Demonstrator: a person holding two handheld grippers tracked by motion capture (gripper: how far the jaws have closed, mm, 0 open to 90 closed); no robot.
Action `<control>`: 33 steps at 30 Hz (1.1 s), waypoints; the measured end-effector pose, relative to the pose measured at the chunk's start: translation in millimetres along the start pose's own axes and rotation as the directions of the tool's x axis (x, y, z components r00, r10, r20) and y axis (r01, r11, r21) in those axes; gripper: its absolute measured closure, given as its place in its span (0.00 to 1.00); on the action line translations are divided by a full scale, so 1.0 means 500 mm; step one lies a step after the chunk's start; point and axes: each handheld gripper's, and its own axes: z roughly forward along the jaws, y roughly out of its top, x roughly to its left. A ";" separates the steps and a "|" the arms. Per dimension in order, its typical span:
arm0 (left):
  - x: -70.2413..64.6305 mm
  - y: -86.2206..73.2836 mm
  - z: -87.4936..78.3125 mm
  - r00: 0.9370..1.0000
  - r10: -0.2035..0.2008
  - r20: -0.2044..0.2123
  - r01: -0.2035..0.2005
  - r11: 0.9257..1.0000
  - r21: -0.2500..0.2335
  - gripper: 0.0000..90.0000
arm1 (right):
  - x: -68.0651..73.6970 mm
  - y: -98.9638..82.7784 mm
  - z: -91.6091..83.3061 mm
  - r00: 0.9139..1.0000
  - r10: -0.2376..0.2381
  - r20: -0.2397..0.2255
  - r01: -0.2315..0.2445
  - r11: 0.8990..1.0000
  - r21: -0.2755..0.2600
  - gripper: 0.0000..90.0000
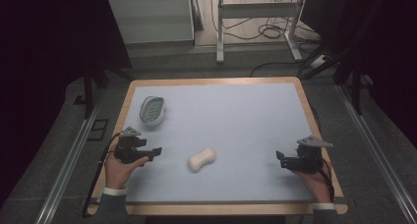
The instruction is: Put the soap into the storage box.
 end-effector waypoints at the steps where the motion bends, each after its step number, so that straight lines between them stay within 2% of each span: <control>1: 0.001 0.000 0.001 1.000 0.001 0.001 -0.001 1.000 0.001 0.26 | -0.001 0.000 -0.001 1.000 0.004 -0.006 -0.004 1.000 -0.002 0.07; 8: 0.000 0.000 -0.001 1.000 0.007 0.001 -0.007 1.000 0.000 0.26 | 0.002 -0.003 0.000 1.000 -0.016 -0.003 0.016 1.000 0.006 0.07; 22: -0.015 0.003 -0.013 0.999 0.023 -0.023 -0.023 1.000 -0.011 0.25 | -0.011 -0.007 -0.008 1.000 0.018 0.003 -0.018 1.000 0.002 0.07; 25: -0.022 0.007 -0.017 0.999 0.034 -0.028 -0.035 0.999 -0.015 0.25 | -0.016 -0.009 -0.011 1.000 0.027 -0.001 -0.027 1.000 -0.001 0.07; 29: -0.039 0.015 -0.018 0.998 0.054 0.013 -0.054 0.998 -0.016 0.24 | -0.020 -0.013 -0.014 1.000 0.022 -0.007 -0.022 1.000 -0.004 0.07; 33: -0.048 0.028 -0.023 0.997 0.077 -0.007 -0.077 0.997 0.005 0.24 | -0.023 -0.015 -0.016 1.000 0.022 -0.003 -0.022 1.000 -0.010 0.07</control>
